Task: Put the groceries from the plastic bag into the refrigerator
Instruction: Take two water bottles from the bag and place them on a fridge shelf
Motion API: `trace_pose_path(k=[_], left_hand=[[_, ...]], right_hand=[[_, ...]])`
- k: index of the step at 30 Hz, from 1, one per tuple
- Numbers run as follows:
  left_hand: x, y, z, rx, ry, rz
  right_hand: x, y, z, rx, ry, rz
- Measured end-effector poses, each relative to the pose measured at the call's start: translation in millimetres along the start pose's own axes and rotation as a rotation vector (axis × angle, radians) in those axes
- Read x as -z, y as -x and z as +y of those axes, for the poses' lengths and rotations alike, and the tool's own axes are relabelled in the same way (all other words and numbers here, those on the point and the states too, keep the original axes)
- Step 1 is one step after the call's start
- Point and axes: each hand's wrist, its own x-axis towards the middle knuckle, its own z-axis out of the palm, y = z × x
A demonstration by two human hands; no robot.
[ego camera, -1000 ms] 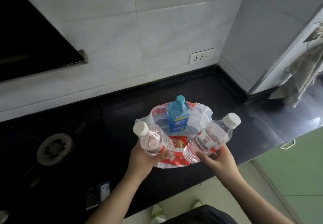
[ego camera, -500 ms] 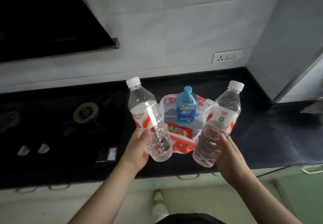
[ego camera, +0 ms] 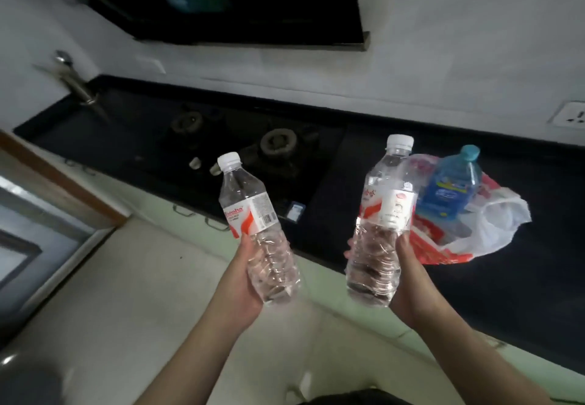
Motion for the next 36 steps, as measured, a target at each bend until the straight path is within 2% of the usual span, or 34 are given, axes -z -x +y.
trace_pose_path(k=[4, 13, 18, 22, 26, 29, 32, 36], left_hand=[[37.1, 35.2, 15.6, -0.063, 0.048, 0.129], [168.9, 152.3, 49.4, -0.3, 0.13, 0.057], [249.3, 233.1, 69.6, -0.389, 0.232, 0.22], [294.6, 288.9, 80.6, -0.488, 0.303, 0.314], [330.9, 333.8, 83.9, -0.586, 0.397, 0.325], [354.6, 359.6, 81.1, -0.668, 0.429, 0.301], [372.9, 378.5, 82.4, -0.741, 0.498, 0.305], [395.2, 385.5, 88.6, -0.778, 0.524, 0.411]], right_hand=[[-42.6, -12.4, 24.5, -0.069, 0.022, -0.146], [-192.8, -24.9, 114.0, -0.37, 0.009, -0.358], [-291.0, -18.1, 186.1, -0.619, -0.042, -0.463], [-365.2, 8.3, 227.4, -0.653, -0.037, -0.483], [-425.4, 23.1, 248.2, -0.773, 0.055, -0.743], [-456.3, 21.2, 264.7, -0.799, 0.098, -0.853], [-485.8, 16.9, 283.5, -0.832, 0.079, -0.89], [-520.9, 4.3, 308.9, -0.927, 0.049, -0.935]])
